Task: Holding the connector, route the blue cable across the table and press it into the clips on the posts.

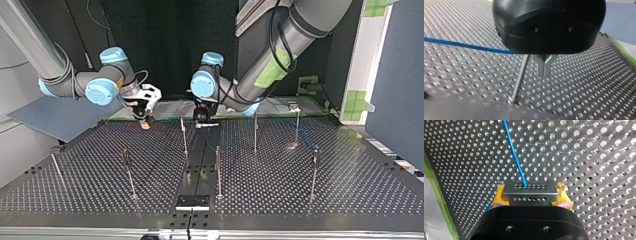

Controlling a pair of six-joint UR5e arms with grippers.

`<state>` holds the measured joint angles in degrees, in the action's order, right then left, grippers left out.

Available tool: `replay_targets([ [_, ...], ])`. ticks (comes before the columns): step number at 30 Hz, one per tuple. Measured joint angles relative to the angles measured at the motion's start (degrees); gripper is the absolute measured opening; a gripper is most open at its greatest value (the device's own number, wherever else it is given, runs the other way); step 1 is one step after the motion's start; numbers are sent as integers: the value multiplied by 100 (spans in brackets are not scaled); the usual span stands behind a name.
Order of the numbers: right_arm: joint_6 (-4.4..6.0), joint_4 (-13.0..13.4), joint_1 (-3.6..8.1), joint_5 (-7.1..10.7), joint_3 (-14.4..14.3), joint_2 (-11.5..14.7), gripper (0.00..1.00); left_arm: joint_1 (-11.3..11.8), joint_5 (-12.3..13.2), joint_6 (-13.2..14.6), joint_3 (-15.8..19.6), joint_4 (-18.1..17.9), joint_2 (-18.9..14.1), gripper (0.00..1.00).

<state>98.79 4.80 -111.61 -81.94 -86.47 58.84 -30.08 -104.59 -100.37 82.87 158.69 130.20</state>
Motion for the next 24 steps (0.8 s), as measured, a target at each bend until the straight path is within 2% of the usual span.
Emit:
replay_targets([
  [6, 11, 9, 83, 4, 48, -6, 0, 162, 111, -75, -320, 154, 249, 0],
  [13, 36, 20, 191, 11, 200, -99, 0, 254, 132, -92, -642, 254, 282, 0],
  [15, 28, 22, 208, 15, 235, -160, 0, 267, 132, -94, -696, 286, 281, 4],
  [17, 20, 26, 219, 18, 253, -206, 0, 270, 128, -95, -719, 332, 281, 24],
  [18, 17, 27, 224, 21, 258, -218, 0, 264, 116, -95, -728, 369, 281, 24],
  [19, 13, 28, 229, 24, 260, -226, 0, 257, 98, -95, -731, 400, 281, 35],
  [20, 10, 29, 233, 27, 262, -232, 0, 248, 74, -94, -733, 433, 281, 52],
  [21, 7, 29, 236, 31, 263, -238, 0, 233, 38, -91, -734, 479, 281, 52],
  [22, 5, 29, 238, 32, 263, -240, 0, 220, 7, -87, -733, 518, 280, 64],
  [23, 4, 30, 239, 35, 264, -241, 0, 207, -24, -79, -734, 557, 278, 87],
  [24, 1, 30, 243, 41, 264, -242, 0, 186, -60, -65, -733, 611, 277, 87],
])
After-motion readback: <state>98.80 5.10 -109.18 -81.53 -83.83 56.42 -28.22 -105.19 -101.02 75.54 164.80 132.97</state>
